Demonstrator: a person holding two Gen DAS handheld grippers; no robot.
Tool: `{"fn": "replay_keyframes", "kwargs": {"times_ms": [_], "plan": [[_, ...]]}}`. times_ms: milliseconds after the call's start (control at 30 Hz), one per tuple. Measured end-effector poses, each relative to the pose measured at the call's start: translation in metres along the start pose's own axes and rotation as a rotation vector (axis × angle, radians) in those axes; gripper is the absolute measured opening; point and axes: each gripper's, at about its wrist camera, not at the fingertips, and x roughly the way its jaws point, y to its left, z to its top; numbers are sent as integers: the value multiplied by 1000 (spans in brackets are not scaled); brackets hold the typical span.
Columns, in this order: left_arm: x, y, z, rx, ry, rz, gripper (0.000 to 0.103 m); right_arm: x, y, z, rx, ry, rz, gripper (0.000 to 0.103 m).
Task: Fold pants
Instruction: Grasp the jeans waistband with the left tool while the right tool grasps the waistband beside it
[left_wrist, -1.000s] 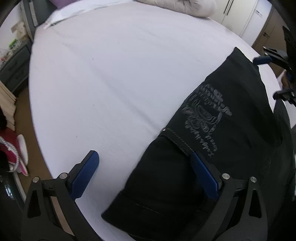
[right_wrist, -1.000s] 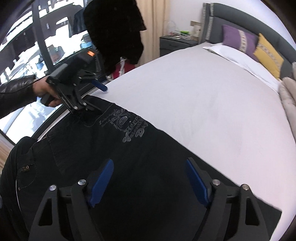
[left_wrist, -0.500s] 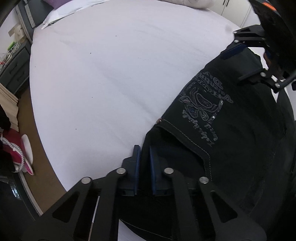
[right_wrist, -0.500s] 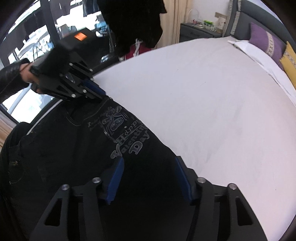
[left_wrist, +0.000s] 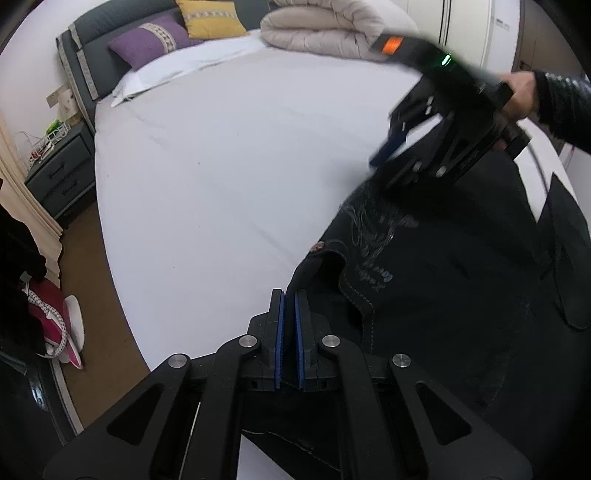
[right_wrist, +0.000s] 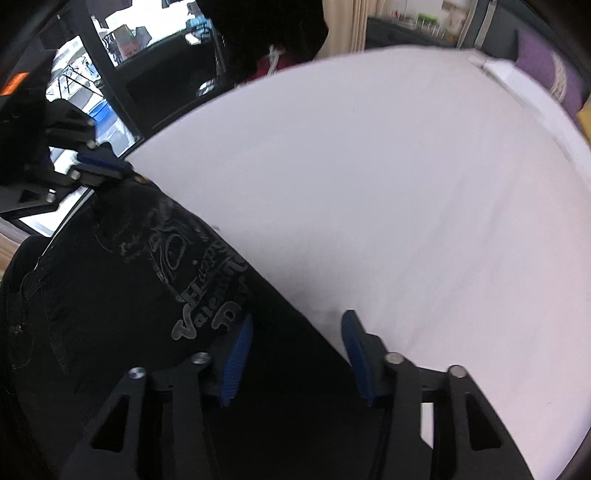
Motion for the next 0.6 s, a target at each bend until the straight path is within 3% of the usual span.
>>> {"fn": "replay_keyframes", "kwargs": {"times_ms": [100,167,233,467,600], "plan": [[-10,1,-8,3,-3,5,4,-1,-2,-1,16,1,34,30],[-11,-1,-7,-8,-3,6,4,-7,-1,-3,13,-13,27,14],[-13,-2,-8,-25,-8,6,4,-17,4,-7,4,-35,10,8],[-26,-1,-12,-78,-29,1,4,-59,26,-22,-12,-142,-84,6],[-48,-11,-18,-78,-38,9,4,-88,58,-31,-65,-198,-140,6]]}}
